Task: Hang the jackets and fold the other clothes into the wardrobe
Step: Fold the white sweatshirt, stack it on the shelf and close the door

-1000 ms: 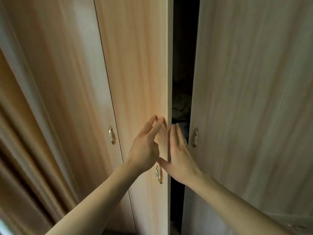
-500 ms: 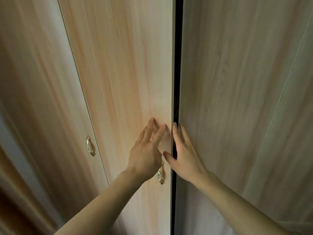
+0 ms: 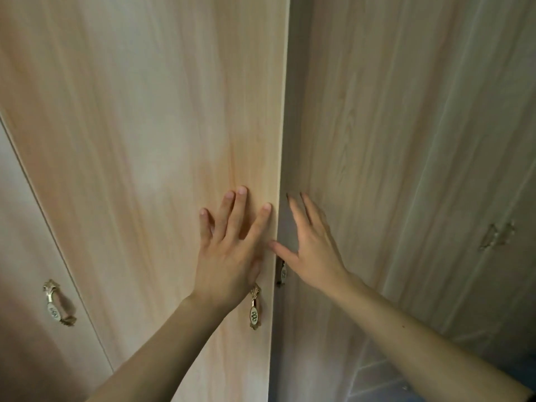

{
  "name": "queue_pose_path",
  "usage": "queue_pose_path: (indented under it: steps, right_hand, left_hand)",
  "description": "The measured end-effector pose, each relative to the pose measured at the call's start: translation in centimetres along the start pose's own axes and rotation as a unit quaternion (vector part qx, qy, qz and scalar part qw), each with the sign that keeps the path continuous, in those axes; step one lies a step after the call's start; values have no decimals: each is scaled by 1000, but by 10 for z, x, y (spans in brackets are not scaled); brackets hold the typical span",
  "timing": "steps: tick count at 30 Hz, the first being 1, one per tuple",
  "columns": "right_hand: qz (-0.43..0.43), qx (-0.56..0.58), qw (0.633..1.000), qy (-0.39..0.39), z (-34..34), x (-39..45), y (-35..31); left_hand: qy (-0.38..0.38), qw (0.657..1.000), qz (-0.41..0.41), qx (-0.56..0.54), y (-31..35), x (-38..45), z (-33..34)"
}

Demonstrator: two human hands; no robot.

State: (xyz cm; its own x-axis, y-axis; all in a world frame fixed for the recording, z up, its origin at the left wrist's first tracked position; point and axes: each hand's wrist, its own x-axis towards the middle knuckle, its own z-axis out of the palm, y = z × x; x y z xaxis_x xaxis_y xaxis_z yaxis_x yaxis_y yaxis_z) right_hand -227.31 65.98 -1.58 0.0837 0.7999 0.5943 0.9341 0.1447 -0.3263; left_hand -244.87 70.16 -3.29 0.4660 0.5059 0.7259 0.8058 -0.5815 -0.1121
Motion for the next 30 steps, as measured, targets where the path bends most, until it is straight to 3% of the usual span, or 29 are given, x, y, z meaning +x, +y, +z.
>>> queue_pose_path:
  steps: [7,14,30]
  right_hand:
    - [43,-50,998,20,8,41,22]
    - [-27,-136,988,61,16,69,38]
    - [-57,-141,983,101,45,93,53]
  left_hand:
    - [-10,999,1,40,-10,19,17]
    - [-12,997,-30,70,-10,37,39]
    - [51,995,-52,73,-6,64,78]
